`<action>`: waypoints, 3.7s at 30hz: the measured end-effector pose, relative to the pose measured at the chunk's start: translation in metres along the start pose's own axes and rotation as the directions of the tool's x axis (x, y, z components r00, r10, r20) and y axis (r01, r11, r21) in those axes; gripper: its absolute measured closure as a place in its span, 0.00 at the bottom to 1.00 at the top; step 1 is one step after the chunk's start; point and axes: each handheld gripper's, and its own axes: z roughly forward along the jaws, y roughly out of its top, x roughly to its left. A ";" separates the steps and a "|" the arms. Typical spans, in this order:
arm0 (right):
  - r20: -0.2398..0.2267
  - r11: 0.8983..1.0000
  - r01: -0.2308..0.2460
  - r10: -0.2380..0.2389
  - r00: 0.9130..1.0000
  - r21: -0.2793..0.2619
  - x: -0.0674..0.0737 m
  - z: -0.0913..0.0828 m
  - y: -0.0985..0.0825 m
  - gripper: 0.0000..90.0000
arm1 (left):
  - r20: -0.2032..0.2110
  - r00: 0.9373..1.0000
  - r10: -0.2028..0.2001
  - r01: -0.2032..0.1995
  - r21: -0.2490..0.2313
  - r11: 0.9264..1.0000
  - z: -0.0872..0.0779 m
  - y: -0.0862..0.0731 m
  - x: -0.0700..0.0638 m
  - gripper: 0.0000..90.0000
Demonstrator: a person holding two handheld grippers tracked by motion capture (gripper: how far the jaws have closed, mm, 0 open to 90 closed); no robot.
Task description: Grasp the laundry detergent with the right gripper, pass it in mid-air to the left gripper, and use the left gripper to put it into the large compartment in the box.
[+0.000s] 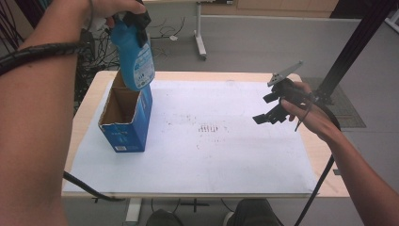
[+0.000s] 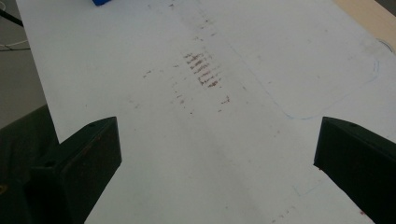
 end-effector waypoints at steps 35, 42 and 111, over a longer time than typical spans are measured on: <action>0.052 1.000 -0.006 0.006 0.999 -0.010 -0.004 -0.028 -0.013 0.01 | -0.041 0.934 -0.354 0.354 -0.010 0.935 0.003 -0.013 0.061 0.40; 0.052 1.000 0.000 0.000 0.999 -0.005 -0.003 -0.024 -0.013 0.01 | -0.038 0.929 -0.368 0.368 0.000 0.930 0.013 -0.015 0.065 0.40; 0.059 1.000 0.009 -0.011 0.998 0.026 -0.001 -0.014 -0.025 0.01 | -0.014 0.933 -0.360 0.360 0.084 0.929 0.193 -0.025 0.054 0.40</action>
